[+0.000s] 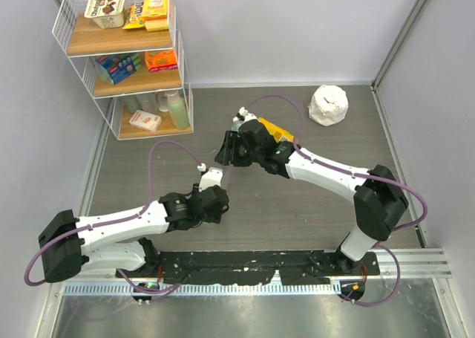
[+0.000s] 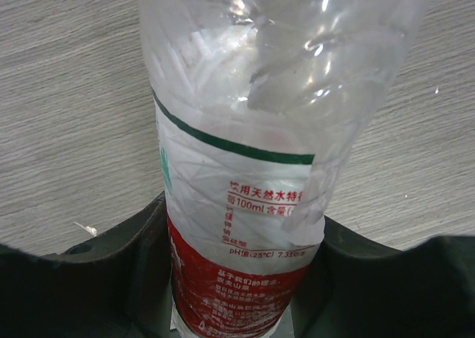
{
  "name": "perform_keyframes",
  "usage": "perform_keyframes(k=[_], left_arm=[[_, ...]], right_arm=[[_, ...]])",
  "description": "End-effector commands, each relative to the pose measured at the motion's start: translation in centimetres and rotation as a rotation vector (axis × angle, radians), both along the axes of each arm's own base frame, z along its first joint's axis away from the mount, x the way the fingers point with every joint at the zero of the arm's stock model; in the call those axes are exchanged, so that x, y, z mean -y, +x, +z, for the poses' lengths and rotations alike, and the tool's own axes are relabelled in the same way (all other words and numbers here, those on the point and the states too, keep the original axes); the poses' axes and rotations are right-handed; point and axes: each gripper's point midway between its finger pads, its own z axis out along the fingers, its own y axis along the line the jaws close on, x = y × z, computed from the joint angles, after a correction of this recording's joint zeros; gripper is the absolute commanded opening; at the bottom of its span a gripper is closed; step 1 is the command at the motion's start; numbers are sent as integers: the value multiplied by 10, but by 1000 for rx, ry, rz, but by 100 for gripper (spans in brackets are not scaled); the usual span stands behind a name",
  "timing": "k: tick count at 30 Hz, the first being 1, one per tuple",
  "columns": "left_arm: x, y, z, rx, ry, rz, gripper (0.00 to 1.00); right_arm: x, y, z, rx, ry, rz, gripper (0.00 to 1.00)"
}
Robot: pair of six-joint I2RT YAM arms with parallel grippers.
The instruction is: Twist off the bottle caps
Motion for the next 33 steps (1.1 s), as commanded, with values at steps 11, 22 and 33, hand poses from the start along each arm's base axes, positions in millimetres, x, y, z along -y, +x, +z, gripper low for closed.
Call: perform_keyframes(k=[11, 22, 33], left_arm=[[8, 5, 15, 50, -33, 29, 0], [11, 2, 17, 53, -17, 24, 0], [13, -6, 18, 52, -79, 0, 0]], right_arm=[[-3, 0, 57, 105, 122, 4, 63], [1, -4, 61, 135, 133, 18, 2], [16, -28, 100, 298, 367, 221, 2]])
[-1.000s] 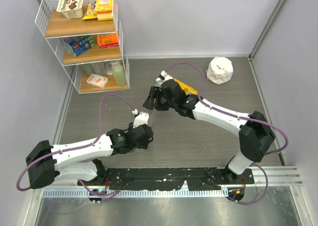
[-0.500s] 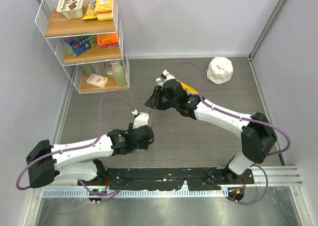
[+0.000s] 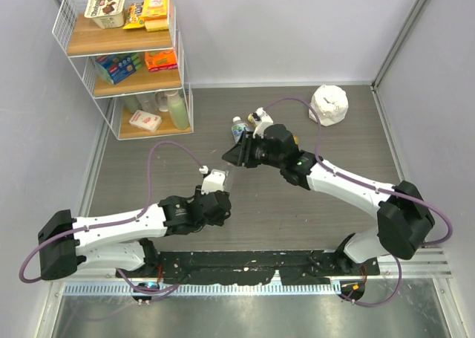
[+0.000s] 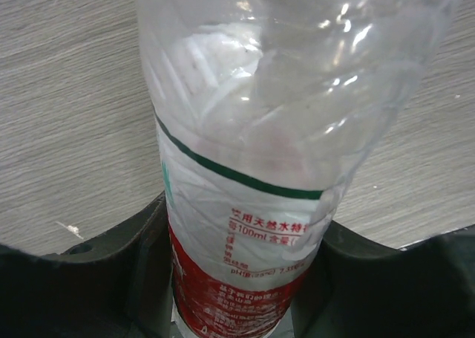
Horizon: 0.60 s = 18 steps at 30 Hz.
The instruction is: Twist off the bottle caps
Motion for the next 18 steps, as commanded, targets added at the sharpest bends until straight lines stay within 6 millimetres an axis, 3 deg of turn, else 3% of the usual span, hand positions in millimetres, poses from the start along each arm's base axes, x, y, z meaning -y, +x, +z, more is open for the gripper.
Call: perform_keyframes(k=[1, 2, 3, 4, 5, 6, 12, 18], left_arm=[[4, 1, 9, 19, -65, 0, 0], [5, 0, 9, 17, -76, -4, 0], [5, -1, 8, 16, -81, -6, 0], [6, -2, 8, 13, -92, -11, 0], [6, -3, 8, 12, -99, -12, 0], [6, -3, 8, 10, -106, -13, 0], [10, -7, 5, 4, -145, -28, 0], [10, -9, -1, -11, -135, -34, 0]], right_arm=[[5, -12, 56, 166, 221, 154, 2], [6, -18, 70, 189, 284, 194, 2], [15, -14, 64, 184, 301, 185, 2], [16, -20, 77, 215, 363, 225, 2], [22, -18, 72, 204, 376, 222, 2], [23, -24, 82, 223, 422, 261, 2], [34, -28, 90, 267, 490, 306, 2], [38, -16, 87, 244, 481, 242, 2]])
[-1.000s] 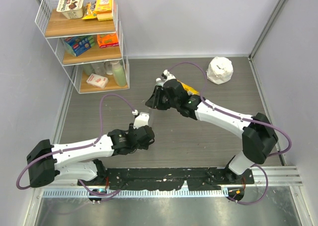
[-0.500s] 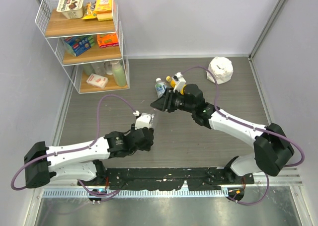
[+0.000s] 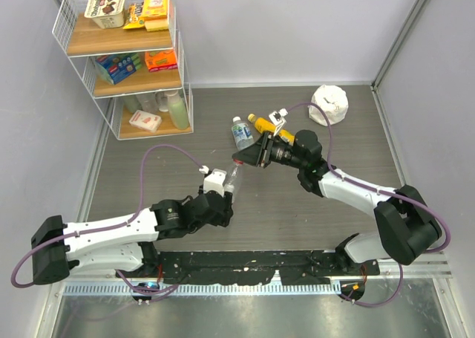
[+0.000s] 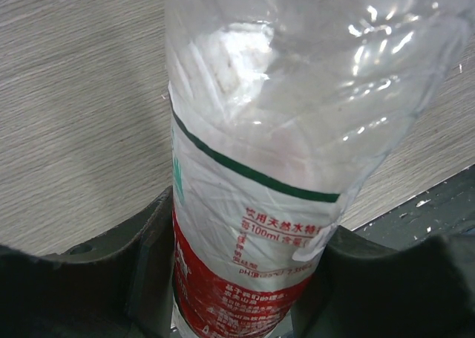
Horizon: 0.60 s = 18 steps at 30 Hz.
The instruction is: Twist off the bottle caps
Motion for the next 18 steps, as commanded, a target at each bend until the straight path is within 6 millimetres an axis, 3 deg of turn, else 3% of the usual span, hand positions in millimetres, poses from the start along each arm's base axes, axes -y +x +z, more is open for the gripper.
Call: perform_keyframes(k=[1, 12, 15, 17, 18], left_arm=[[-19, -3, -22, -49, 59, 62, 0], [-17, -3, -24, -50, 58, 56, 0], [-17, -3, -27, -56, 66, 55, 0], [-17, -3, -27, -55, 65, 59, 0], [-17, -3, -26, -54, 63, 61, 0]], right_arm=[[7, 8, 48, 111, 109, -32, 2], [14, 22, 59, 102, 131, -113, 16], [15, 25, 56, 98, 122, -123, 27], [14, 27, 55, 84, 122, -124, 41], [13, 27, 55, 81, 124, -122, 55]])
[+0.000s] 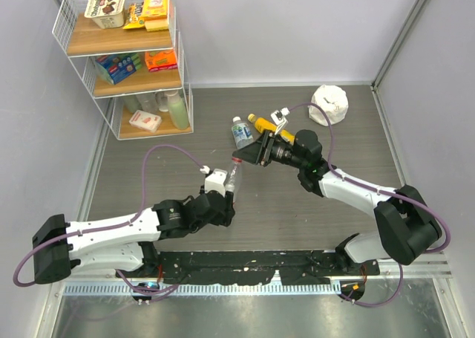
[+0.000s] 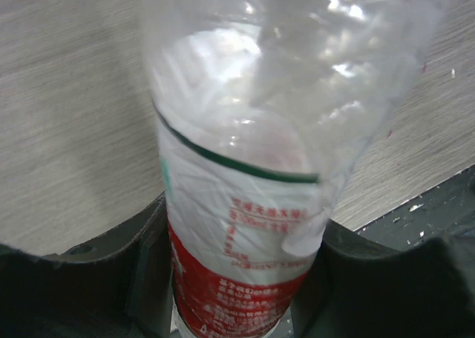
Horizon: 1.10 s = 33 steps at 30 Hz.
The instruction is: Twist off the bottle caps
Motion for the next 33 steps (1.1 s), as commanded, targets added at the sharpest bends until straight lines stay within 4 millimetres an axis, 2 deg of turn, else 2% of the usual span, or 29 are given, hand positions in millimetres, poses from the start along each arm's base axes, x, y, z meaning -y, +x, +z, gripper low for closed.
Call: perform_keyframes(k=[1, 2, 4, 6, 13, 15, 18, 33], left_arm=[[-26, -5, -25, -53, 95, 65, 0], [-29, -4, -25, -50, 98, 74, 0], [-30, -3, -23, -41, 97, 80, 0], [-32, -3, -22, -37, 103, 81, 0], [-37, -1, -20, -29, 120, 95, 0], [-36, -1, -19, -27, 117, 93, 0], [-35, 0, -20, -27, 121, 92, 0], [-27, 1, -2, 1, 62, 64, 0]], right_arm=[[10, 20, 58, 128, 112, -88, 60], [10, 21, 57, 123, 108, -89, 69], [11, 23, 61, 127, 97, -102, 78], [13, 26, 57, 126, 62, -127, 82], [19, 37, 45, 115, -52, -211, 83], [19, 37, 36, 96, -105, -222, 84], [14, 33, 34, 113, -138, -214, 84], [-27, -17, 6, 52, -190, 1, 84]])
